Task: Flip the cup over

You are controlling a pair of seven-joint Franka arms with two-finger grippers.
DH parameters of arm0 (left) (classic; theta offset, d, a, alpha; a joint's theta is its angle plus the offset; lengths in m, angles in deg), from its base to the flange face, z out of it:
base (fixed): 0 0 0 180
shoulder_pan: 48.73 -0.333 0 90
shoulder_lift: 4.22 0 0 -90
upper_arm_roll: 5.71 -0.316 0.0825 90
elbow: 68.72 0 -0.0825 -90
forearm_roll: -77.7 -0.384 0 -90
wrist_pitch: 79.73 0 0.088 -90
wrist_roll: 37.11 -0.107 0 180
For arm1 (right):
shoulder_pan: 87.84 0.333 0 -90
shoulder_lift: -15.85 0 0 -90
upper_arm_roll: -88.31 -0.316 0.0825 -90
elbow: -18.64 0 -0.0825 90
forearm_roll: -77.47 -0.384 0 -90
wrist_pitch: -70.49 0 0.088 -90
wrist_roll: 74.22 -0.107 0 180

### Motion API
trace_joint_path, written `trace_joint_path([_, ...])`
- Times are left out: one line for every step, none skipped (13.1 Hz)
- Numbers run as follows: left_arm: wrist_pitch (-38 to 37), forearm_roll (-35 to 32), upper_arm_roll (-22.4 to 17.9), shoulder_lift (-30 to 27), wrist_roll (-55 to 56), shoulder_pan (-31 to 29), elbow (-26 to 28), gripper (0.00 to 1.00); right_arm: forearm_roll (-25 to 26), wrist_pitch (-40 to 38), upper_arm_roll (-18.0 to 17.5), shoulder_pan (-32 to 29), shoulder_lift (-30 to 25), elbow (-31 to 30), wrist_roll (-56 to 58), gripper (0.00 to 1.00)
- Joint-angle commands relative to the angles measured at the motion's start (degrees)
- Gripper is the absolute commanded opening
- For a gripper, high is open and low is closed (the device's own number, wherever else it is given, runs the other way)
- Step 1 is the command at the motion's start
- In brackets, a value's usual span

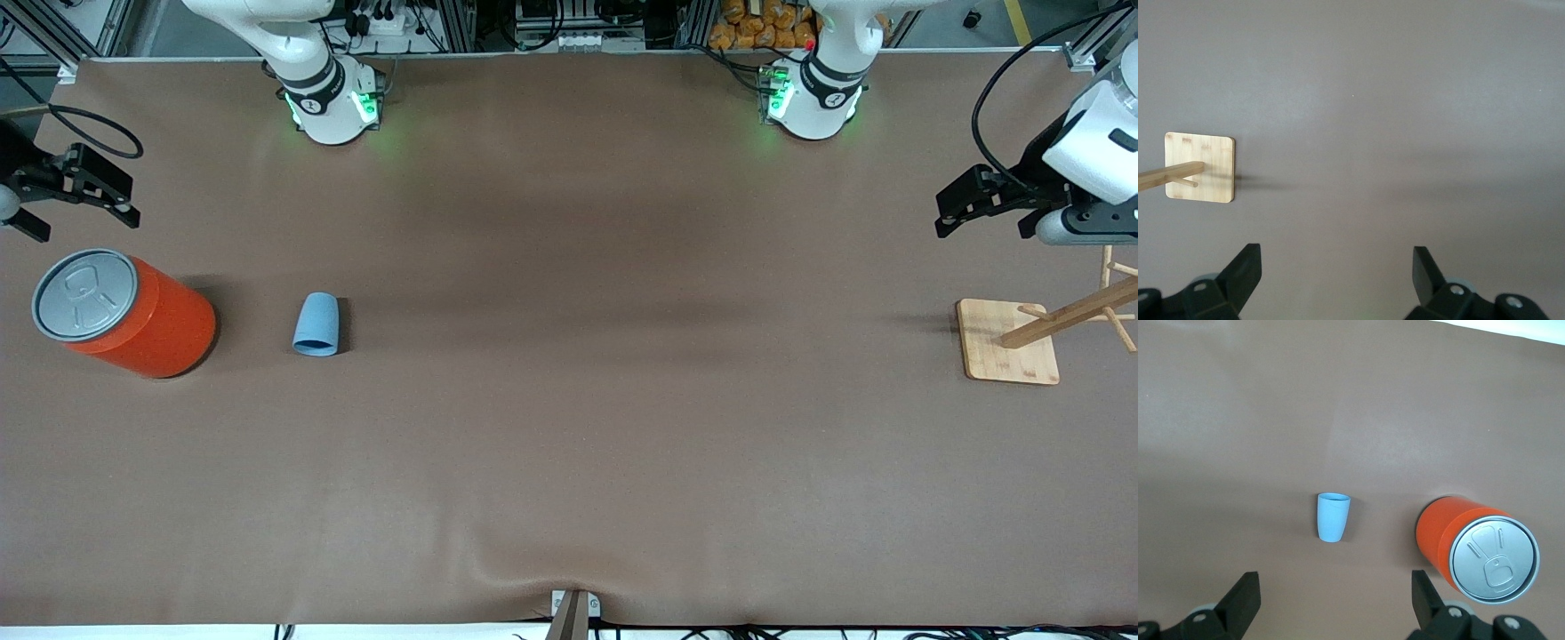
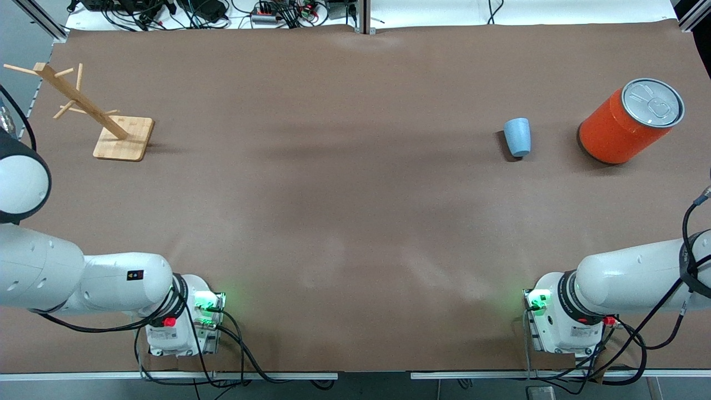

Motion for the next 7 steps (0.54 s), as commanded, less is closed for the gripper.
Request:
trace_joint_path([-0.36, -1.75, 0.26, 0.61, -0.19, 0.15, -1.48, 1.00, 1.16, -0.49, -0.27, 0.14, 0.06, 0.52, 0.26, 1.00])
trace_joint_path([-0.36, -1.76, 0.26, 0.52, -0.19, 0.06, -1.48, 1.00, 1.16, -0.49, -0.28, 0.05, -0.03, 0.52, 0.26, 1.00])
trace_joint_path([-0.53, -1.76, 0.26, -0.26, -0.19, -0.29, -1.48, 1.00, 1.07, -0.49, -0.36, -0.03, 0.06, 0.52, 0.34, 1.00])
trace_joint_path([-0.54, -1.67, 0.00, -0.44, -0.19, -0.46, -2.00, 1.00, 0.98, -0.49, -0.36, -0.03, 0.06, 0.52, 0.34, 1.00])
trace_joint_path([-0.80, -1.67, -0.27, -0.44, -0.62, -0.73, -2.79, 1.00, 0.98, -0.67, -0.36, -0.03, -0.03, 0.52, 0.34, 1.00])
trace_joint_path([-1.41, -1.67, -0.36, -0.27, -0.80, -0.82, -3.06, 1.00, 0.98, -0.93, -0.36, -0.03, 0.06, 0.52, 0.26, 1.00])
trace_joint_path([-1.42, -1.85, -0.45, 0.25, -0.80, -0.73, -3.15, 1.00, 0.98, -0.93, -0.28, -0.03, -0.03, 0.52, 0.34, 1.00])
